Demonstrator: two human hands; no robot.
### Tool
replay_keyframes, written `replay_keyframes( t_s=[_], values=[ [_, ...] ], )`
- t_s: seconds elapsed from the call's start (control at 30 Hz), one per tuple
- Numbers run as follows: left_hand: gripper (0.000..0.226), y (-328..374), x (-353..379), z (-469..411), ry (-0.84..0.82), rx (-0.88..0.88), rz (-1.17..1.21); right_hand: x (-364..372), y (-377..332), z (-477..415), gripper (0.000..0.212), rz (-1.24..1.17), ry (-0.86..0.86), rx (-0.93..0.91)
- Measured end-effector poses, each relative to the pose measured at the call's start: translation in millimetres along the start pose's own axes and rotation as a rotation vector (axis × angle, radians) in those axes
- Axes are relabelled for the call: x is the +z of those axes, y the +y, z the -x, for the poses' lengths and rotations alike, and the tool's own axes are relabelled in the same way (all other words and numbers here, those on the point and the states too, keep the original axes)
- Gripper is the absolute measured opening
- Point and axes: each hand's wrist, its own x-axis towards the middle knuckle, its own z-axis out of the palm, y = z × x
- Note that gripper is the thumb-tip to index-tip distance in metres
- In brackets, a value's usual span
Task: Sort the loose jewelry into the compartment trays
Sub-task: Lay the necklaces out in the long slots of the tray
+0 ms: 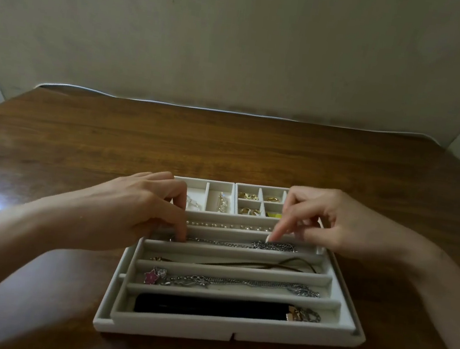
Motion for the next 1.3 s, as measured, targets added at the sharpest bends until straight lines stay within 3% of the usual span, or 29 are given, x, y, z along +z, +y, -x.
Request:
replay_keyframes(
  t_s=[0.23, 0.43, 0.57, 0.67, 0.87, 0.97, 1.17, 1.3],
  values=[
    [0.027, -0.5, 0.4, 0.1, 0.01, -0.011, -0.001, 5.1, -1.9, 6.3, 0.029, 0.291, 0.012, 0.039],
    [0.031, -2.9, -0.9, 1.9, 0.021, 0.0, -0.001, -1.0, -2.9, 14.3, 0.028, 0.151, 0.081, 0.002],
    [0.026, 1.8, -3.7, 0.3, 0.038, -0.016, 0.023, -1.7, -7.4, 16.5, 0.004, 0.227, 0.026, -0.013],
    [0.026, 7.6, -4.6, -2.8, 0.088, -0.016, 0.096, -0.3, -8.8, 18.1, 0.033, 0.474, 0.038, 0.017],
    [0.023, 20.3, -4.8, -12.6, 0.15, -0.006, 0.161, 5.9, -19.0, 29.0, 0.036, 0.639, 0.108, 0.053],
    [0.022, 26.4, -2.7, -18.1, 0.189, -0.008, 0.191, 10.4, -22.3, 32.9, 0.037, 0.608, 0.119, 0.081],
    [0.025, 43.8, 0.1, -30.3, 0.226, -0.031, 0.304, 12.8, -16.8, 34.1, 0.008, 0.351, 0.073, 0.105],
    [0.025, 55.5, -1.0, -40.7, 0.221, -0.048, 0.365, 9.2, -20.9, 33.9, 0.006, 0.214, 0.16, 0.057]
  ],
)
